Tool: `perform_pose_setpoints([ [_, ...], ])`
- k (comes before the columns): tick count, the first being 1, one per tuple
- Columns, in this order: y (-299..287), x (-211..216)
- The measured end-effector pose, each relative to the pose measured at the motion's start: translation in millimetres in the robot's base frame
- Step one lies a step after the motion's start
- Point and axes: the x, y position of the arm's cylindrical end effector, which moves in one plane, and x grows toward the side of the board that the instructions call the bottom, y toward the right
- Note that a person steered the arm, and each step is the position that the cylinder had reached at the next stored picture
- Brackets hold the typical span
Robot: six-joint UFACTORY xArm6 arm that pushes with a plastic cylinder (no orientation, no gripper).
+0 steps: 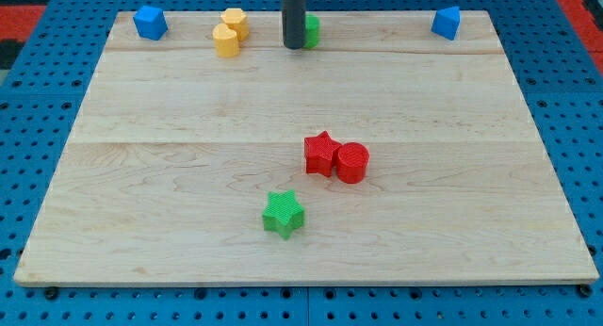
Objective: Slide the green circle slightly right
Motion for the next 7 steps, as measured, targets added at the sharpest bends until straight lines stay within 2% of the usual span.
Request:
perform_pose_setpoints([
  [2,0,-17],
  [3,-3,-49],
  [5,-42,-60],
  [6,-34,-60],
  [7,2,-60],
])
